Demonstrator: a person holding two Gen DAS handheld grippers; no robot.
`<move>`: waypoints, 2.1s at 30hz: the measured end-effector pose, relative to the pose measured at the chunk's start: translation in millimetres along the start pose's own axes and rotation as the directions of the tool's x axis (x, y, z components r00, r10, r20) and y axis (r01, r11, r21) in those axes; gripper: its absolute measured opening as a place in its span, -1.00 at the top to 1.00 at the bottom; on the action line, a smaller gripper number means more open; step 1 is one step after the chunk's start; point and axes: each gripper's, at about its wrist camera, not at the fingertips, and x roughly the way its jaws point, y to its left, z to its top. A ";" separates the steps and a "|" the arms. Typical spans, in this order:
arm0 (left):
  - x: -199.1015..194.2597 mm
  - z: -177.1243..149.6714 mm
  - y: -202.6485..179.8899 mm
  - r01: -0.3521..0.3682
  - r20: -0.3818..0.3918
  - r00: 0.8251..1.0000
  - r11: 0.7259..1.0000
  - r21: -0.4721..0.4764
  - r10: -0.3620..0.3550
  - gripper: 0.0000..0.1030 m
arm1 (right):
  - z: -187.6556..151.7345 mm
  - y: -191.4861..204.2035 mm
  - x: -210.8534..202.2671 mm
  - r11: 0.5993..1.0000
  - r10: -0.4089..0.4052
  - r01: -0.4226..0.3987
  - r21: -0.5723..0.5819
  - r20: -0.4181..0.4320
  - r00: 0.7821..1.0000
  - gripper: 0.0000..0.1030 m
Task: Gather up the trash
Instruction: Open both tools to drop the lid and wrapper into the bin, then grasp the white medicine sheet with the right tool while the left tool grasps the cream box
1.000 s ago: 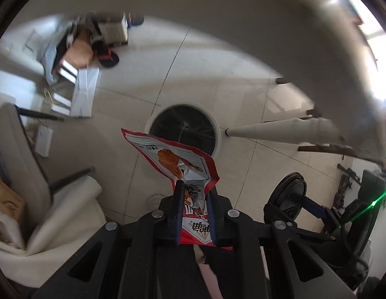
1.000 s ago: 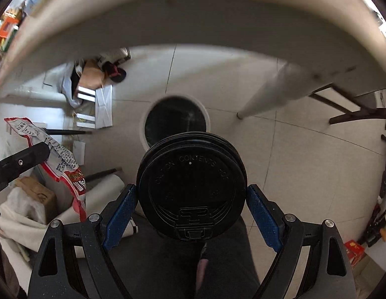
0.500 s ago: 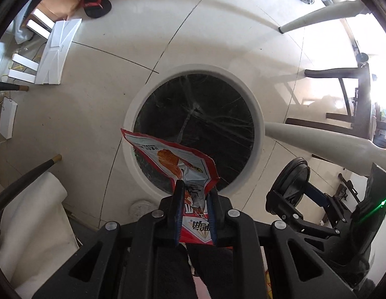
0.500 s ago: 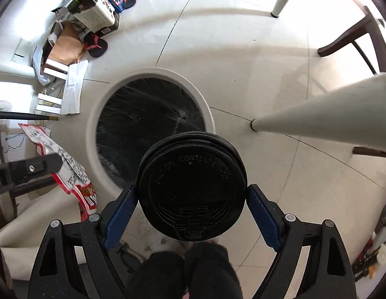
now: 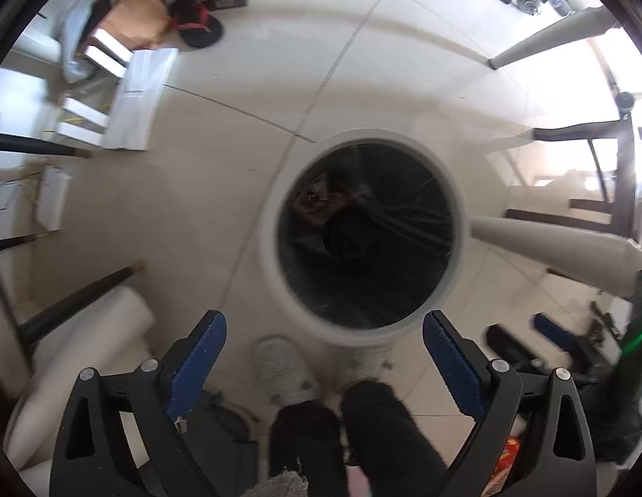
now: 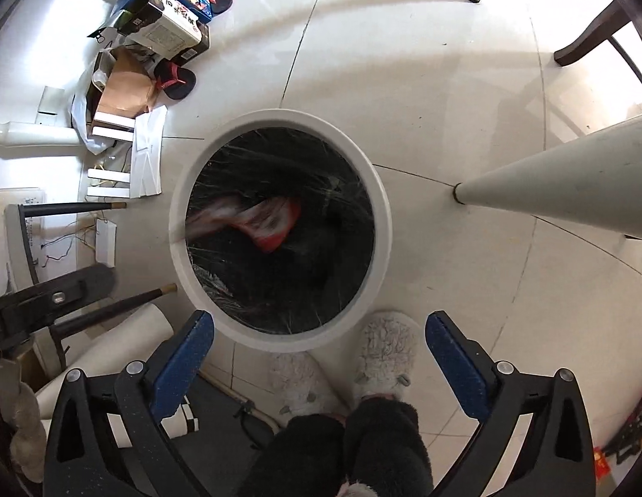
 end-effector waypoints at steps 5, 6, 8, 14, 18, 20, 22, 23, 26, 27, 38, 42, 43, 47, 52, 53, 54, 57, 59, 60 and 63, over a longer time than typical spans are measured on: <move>-38.6 -27.6 2.3 -0.136 0.023 0.991 0.990 0.033 0.136 -0.98 | -12.0 18.3 -39.6 0.997 -0.074 0.074 -0.006 0.017 0.997 -1.00; -48.6 -33.0 3.0 -0.150 0.027 0.988 0.988 0.035 0.149 -0.98 | -15.2 21.5 -48.7 0.995 -0.095 0.095 -0.005 0.017 0.995 -1.00; -70.7 -42.1 5.3 -0.164 0.034 0.986 0.986 0.032 0.163 -0.98 | -22.9 28.0 -69.9 0.993 -0.116 0.116 0.005 0.020 0.993 -1.00; -152.6 -73.0 3.1 -0.169 0.080 0.983 0.985 0.040 0.165 -0.98 | -53.2 45.3 -150.0 0.988 -0.151 0.151 0.020 0.043 0.988 -1.00; -207.8 -95.6 -1.7 -0.165 0.121 0.980 0.985 0.048 0.158 -0.98 | -73.4 59.0 -205.6 0.989 -0.148 0.147 0.016 0.065 0.987 -1.00; -235.4 -105.1 -3.3 -0.161 0.139 0.978 0.986 0.047 0.154 -0.98 | -84.2 66.4 -236.3 0.990 -0.141 0.141 0.014 0.077 0.987 -1.00; -262.8 -112.5 -4.8 -0.155 0.161 0.976 0.987 0.045 0.146 -0.98 | -94.9 71.6 -269.1 0.992 -0.129 0.128 0.016 0.092 0.987 -1.00; -278.0 -115.6 -6.2 -0.155 0.176 0.974 0.987 0.043 0.145 -0.98 | -100.0 73.6 -284.6 0.993 -0.120 0.118 0.022 0.099 0.988 -1.00; -317.4 -119.4 -16.6 -0.144 0.231 0.964 0.989 0.040 0.131 -0.98 | -110.9 76.6 -337.8 0.996 -0.074 0.068 0.049 0.128 0.989 -1.00; -331.6 -118.8 -21.4 -0.134 0.254 0.960 0.990 0.037 0.120 -0.99 | -112.8 75.5 -354.9 0.997 -0.057 0.049 0.060 0.139 0.989 -1.00; -405.1 -21.6 -76.5 -0.090 0.297 0.949 0.994 -0.058 0.104 -1.00 | -39.5 18.8 -499.0 0.984 -0.022 -0.028 0.176 0.276 0.961 -1.00; -398.7 34.0 -77.1 0.027 0.220 0.975 0.965 -0.260 0.032 -0.99 | 37.1 -13.8 -500.3 0.977 -0.073 0.015 0.214 0.267 0.961 -1.00; -395.2 46.6 -75.3 0.054 0.202 0.979 0.947 -0.318 0.012 -0.99 | 57.5 -21.3 -497.7 0.975 -0.085 0.027 0.220 0.260 0.962 -1.00; -372.8 95.0 -69.1 0.133 0.148 0.987 0.840 -0.525 -0.064 -0.98 | 133.4 -37.4 -474.6 0.974 -0.135 0.090 0.210 0.210 0.968 -1.00; -347.3 138.2 -58.1 0.205 0.129 0.978 0.674 -0.710 -0.161 -0.98 | 198.4 -33.9 -443.7 0.975 -0.161 0.131 0.181 0.161 0.974 -1.00; -341.9 143.9 -55.6 0.208 0.123 0.977 0.637 -0.742 -0.175 -0.98 | 209.6 -32.4 -439.4 0.974 -0.169 0.141 0.175 0.156 0.973 -1.00; -337.0 148.2 -53.7 0.203 0.113 0.977 0.609 -0.767 -0.183 -0.98 | 218.5 -30.8 -435.2 0.974 -0.174 0.148 0.170 0.150 0.973 -1.00; -322.2 157.1 -50.8 0.145 0.056 0.983 0.562 -0.814 -0.173 -0.98 | 240.4 -27.0 -421.7 0.973 -0.189 0.169 0.157 0.125 0.974 -1.00; -314.6 158.4 -52.1 0.106 0.024 0.988 0.564 -0.819 -0.152 -0.91 | 251.2 -26.4 -413.4 0.971 -0.200 0.182 0.158 0.105 0.974 -1.00; -311.9 158.3 -54.1 0.086 0.009 0.991 0.578 -0.812 -0.135 -0.81 | 254.6 -26.7 -410.4 0.969 -0.206 0.189 0.156 0.095 0.974 -0.99; -310.1 151.4 -62.8 0.074 0.020 0.996 0.634 -0.770 -0.092 -0.76 | 260.5 -27.6 -404.3 0.970 -0.208 0.196 0.142 0.072 0.976 -0.81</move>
